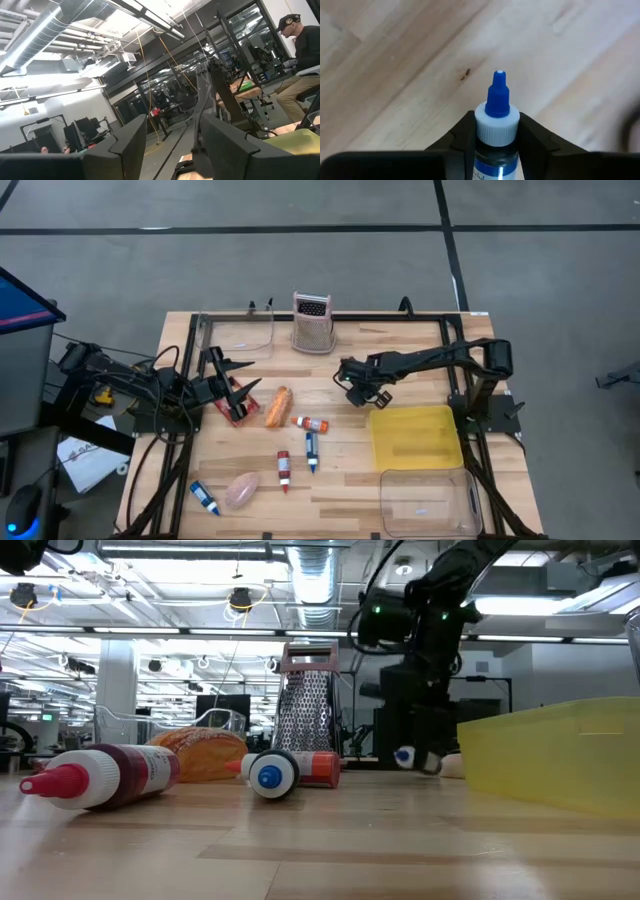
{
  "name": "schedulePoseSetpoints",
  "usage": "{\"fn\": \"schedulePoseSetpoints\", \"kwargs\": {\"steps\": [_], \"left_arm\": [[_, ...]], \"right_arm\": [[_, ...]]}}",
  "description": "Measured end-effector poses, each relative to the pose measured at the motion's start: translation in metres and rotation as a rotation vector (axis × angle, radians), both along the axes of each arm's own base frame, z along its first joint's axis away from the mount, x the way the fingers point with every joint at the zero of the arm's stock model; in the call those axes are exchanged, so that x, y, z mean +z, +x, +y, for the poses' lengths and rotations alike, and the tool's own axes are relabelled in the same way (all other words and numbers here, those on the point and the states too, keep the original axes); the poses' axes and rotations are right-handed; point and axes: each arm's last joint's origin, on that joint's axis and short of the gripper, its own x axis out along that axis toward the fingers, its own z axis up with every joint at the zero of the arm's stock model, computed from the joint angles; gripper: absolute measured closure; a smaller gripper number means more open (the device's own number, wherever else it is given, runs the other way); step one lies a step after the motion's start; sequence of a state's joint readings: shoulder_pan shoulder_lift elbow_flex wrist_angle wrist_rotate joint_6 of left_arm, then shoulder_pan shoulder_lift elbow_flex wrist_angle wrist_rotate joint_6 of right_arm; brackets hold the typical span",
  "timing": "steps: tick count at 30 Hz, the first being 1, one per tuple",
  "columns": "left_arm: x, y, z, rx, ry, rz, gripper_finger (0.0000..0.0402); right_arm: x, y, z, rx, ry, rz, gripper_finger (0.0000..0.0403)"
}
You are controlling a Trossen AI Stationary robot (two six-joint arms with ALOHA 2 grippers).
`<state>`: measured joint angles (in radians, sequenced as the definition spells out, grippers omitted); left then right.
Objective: Pick & Place Food Item
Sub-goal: Put the top blue food coloring bottle into the bottom transparent bin
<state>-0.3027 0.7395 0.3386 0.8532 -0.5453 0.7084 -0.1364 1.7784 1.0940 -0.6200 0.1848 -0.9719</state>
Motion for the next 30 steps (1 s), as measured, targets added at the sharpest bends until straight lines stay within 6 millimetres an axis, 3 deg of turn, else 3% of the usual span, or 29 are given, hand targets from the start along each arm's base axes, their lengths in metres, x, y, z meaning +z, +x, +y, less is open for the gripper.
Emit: {"fn": "schedulePoseSetpoints", "kwargs": {"steps": [7, 12, 16, 21, 30], "left_arm": [[0.0, 0.0, 0.0, -0.001, -0.002, 0.0, 0.022], [0.0, 0.0, 0.0, -0.001, -0.003, 0.0, 0.022], [0.0, 0.0, 0.0, -0.002, -0.006, -0.001, 0.022], [0.001, 0.0, -0.001, -0.05, 0.005, -0.013, 0.022], [0.003, 0.0, -0.005, -0.211, -0.025, -0.06, 0.022]], "right_arm": [[0.075, -0.017, 0.017, -0.244, 0.061, -0.316, 0.0306], [0.133, -0.05, 0.039, -0.378, 0.198, -0.575, 0.0306], [0.16, -0.082, 0.062, -0.457, 0.36, -0.716, 0.0306], [0.164, -0.112, 0.099, -0.539, 0.52, -0.798, 0.0306], [0.147, -0.15, 0.18, -0.59, 0.61, -0.867, 0.0306]]}}
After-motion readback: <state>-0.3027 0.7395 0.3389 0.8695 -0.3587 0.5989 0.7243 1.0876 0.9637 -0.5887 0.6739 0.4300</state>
